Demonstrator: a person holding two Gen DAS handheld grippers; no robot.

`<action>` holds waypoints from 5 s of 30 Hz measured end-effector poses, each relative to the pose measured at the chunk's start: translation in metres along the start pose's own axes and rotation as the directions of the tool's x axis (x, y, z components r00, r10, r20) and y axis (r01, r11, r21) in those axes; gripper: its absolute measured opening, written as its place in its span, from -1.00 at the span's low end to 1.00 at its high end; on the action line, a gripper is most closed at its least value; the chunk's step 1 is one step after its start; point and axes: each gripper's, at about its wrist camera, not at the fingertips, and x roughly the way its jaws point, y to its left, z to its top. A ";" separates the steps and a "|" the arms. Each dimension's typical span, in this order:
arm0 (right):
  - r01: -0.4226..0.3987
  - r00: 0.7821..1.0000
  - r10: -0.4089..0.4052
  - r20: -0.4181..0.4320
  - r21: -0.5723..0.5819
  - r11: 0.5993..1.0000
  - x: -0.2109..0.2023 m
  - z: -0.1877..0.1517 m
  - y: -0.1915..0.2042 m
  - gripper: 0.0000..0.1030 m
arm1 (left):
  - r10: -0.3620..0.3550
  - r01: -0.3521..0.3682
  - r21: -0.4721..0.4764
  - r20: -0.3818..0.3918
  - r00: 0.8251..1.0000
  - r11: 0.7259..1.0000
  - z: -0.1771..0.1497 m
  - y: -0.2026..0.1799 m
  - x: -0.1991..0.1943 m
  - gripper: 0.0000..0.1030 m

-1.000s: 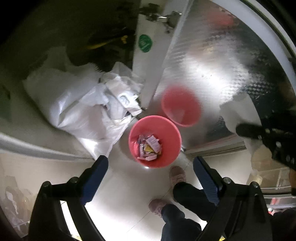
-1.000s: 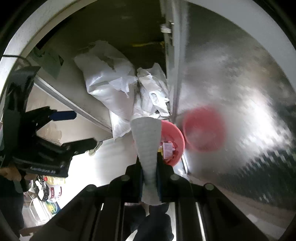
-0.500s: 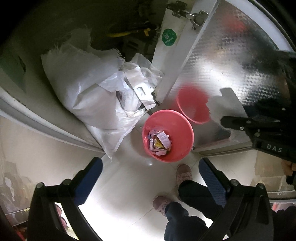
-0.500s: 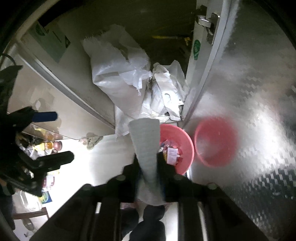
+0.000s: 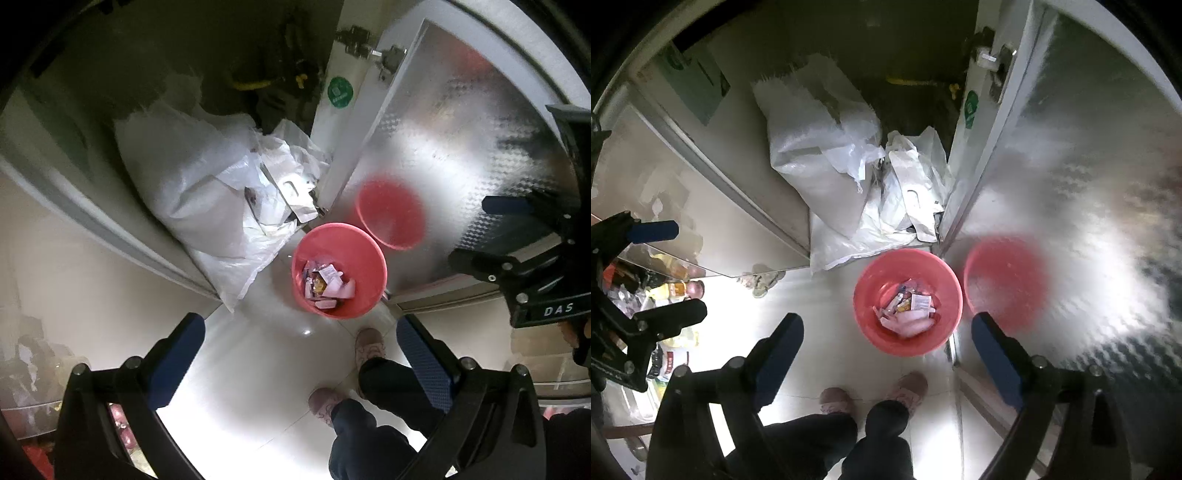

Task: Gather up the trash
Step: 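Raise both tools back up toward the juice bottle on the counter, then grasp the purple-labelled juice bottle with the right tool while the left tool grasps the blue brush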

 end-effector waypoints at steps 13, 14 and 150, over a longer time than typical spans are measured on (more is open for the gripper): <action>-0.002 0.994 0.002 0.111 -0.005 1.000 -0.147 0.013 0.026 0.94 | 0.054 -0.052 -0.019 0.142 0.988 0.998 0.029 -0.026 -0.163 1.00; 0.002 0.992 -0.002 0.128 0.002 1.000 -0.161 0.014 0.026 0.96 | 0.058 -0.057 -0.015 0.160 0.985 0.998 0.032 -0.029 -0.176 1.00; 0.037 0.989 -0.068 0.132 0.222 0.974 -0.208 0.260 -0.378 0.34 | -0.080 0.037 0.540 0.056 0.995 0.841 0.586 -0.267 -0.009 1.00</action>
